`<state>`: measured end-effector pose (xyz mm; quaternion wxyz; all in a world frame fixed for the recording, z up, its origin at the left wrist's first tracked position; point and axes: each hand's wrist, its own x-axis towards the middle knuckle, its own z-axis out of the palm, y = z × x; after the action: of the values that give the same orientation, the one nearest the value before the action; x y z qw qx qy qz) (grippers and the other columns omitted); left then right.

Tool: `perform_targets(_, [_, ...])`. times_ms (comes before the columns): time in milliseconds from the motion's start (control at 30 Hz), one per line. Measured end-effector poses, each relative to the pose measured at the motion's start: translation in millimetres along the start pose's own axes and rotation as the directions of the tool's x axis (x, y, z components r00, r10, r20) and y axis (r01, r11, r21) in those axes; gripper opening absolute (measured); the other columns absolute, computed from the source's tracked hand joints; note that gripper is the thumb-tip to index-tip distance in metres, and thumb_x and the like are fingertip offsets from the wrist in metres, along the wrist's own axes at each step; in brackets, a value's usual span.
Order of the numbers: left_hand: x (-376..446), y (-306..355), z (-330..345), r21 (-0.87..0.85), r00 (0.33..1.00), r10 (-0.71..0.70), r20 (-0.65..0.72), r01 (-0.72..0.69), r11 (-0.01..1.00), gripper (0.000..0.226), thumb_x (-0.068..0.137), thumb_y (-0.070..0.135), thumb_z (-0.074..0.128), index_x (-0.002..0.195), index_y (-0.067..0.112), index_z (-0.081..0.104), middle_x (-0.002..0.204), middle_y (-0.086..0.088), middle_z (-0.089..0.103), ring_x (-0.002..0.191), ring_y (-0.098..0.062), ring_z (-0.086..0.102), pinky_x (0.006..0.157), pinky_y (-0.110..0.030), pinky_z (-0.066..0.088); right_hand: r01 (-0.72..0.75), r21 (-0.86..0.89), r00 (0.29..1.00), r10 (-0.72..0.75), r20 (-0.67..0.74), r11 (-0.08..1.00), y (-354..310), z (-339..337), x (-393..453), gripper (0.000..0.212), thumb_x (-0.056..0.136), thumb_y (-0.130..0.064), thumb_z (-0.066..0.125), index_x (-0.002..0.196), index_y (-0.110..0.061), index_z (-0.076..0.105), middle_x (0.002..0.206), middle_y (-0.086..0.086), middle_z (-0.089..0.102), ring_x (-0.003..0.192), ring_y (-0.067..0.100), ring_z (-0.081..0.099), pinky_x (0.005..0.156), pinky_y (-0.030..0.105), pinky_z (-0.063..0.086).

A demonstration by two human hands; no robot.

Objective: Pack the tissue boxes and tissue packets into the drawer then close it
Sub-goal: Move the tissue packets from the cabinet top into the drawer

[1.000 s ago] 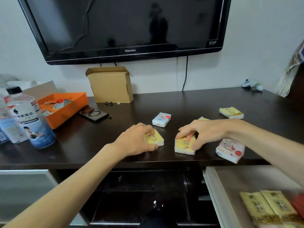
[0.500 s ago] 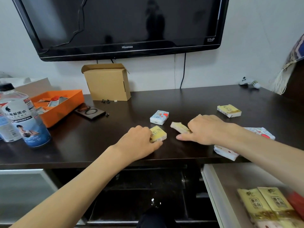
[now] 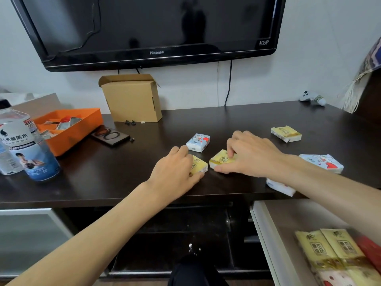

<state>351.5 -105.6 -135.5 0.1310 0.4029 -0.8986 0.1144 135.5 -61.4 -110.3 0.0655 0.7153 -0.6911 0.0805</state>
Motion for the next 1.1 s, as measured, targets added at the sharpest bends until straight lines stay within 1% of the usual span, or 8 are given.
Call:
perform_targets(233, [6.4,-9.5,-21.5,-0.18,0.943,-0.08,0.322,0.144,0.973,0.037,0.09,0.042,0.05,0.107,0.014,0.064,0.115,-0.004,0.062,0.102,-0.025,0.059,0.086,-0.041,0.05,-0.083,0.111,0.99,0.069,0.122,0.99,2.4,18.0,8.6,0.04,0.079,-0.064,0.07,0.083,-0.026,0.057,0.097,-0.008,0.056,0.091,0.017,0.057,0.058,0.032,0.035])
perform_targets(333, [3.3,-13.8,-24.1,-0.168,0.94,-0.048,0.339,0.11,0.98,0.045,0.086,0.037,0.058,0.125,0.016,0.06,0.137,-0.002,0.052,0.114,-0.025,0.055,0.093,-0.039,0.047,-0.063,0.19,0.994,0.044,0.101,0.98,10.1,11.8,1.3,0.031,0.077,-0.055,0.075,0.091,-0.032,0.058,0.104,-0.013,0.054,0.095,0.015,0.053,0.063,0.032,0.038])
perform_targets(467, [3.9,-18.7,-16.5,-0.193,0.958,0.013,0.286,0.044,0.98,0.081,0.076,0.057,0.068,0.145,0.027,0.039,0.155,0.006,0.031,0.128,-0.024,0.048,0.1,-0.046,0.046,-0.022,0.351,0.997,-0.006,0.077,0.936,24.9,-3.4,-22.4,0.037,0.075,-0.041,0.08,0.103,-0.038,0.055,0.114,-0.013,0.054,0.097,0.01,0.054,0.072,0.032,0.045])
perform_targets(567, [12.6,-20.3,-8.5,-0.245,0.947,0.04,0.32,0.042,0.969,0.088,0.074,0.051,0.076,0.149,0.031,0.035,0.154,0.004,0.038,0.128,-0.02,0.045,0.101,-0.043,0.044,0.021,0.45,0.998,-0.043,0.04,0.893,32.8,-18.3,-47.9,0.038,0.076,-0.035,0.083,0.102,-0.04,0.056,0.121,-0.015,0.058,0.106,0.01,0.059,0.086,0.035,0.052])
perform_targets(667, [22.7,-23.5,0.7,-0.344,0.952,0.018,0.305,0.093,0.934,0.07,0.072,0.037,0.082,0.135,0.03,0.052,0.132,0.002,0.056,0.112,-0.016,0.054,0.092,-0.034,0.046,0.043,0.533,0.999,-0.046,-0.008,0.845,46.2,-35.5,-83.1,0.042,0.07,-0.049,0.081,0.105,-0.044,0.058,0.124,-0.024,0.061,0.113,0.006,0.063,0.092,0.034,0.054])
perform_targets(867, [20.8,-2.2,-6.9,-0.537,0.969,0.016,0.247,0.123,0.834,0.051,0.058,0.046,0.091,0.097,0.036,0.061,0.103,0.013,0.065,0.095,-0.009,0.065,0.081,-0.033,0.054,0.045,0.493,0.998,-0.062,0.018,0.869,97.8,-51.1,-178.4,0.052,0.069,-0.06,0.081,0.114,-0.047,0.059,0.13,-0.028,0.061,0.122,-0.002,0.061,0.095,0.013,0.05])
perform_targets(967, [7.3,53.6,-27.6,-0.667,0.983,0.082,0.162,0.048,0.744,0.057,0.05,0.065,0.083,0.097,0.042,0.059,0.095,0.02,0.069,0.087,-0.001,0.067,0.072,-0.023,0.051,-0.032,0.392,0.994,-0.012,0.111,0.919,122.5,-39.1,-214.6,0.051,0.071,-0.063,0.081,0.113,-0.049,0.056,0.129,-0.028,0.061,0.122,-0.002,0.06,0.095,0.023,0.052])
perform_targets(1100, [-15.7,141.6,-35.6,-0.701,0.96,0.256,0.115,-0.104,0.706,0.06,0.051,0.074,0.074,0.1,0.047,0.054,0.102,0.021,0.059,0.092,0.003,0.059,0.072,-0.023,0.048,-0.125,0.35,0.983,0.068,0.169,0.928,141.6,-22.9,-240.6,0.065,0.064,-0.093,0.061,0.114,-0.053,0.053,0.127,-0.035,0.058,0.118,-0.01,0.057,0.094,0.029,0.052])
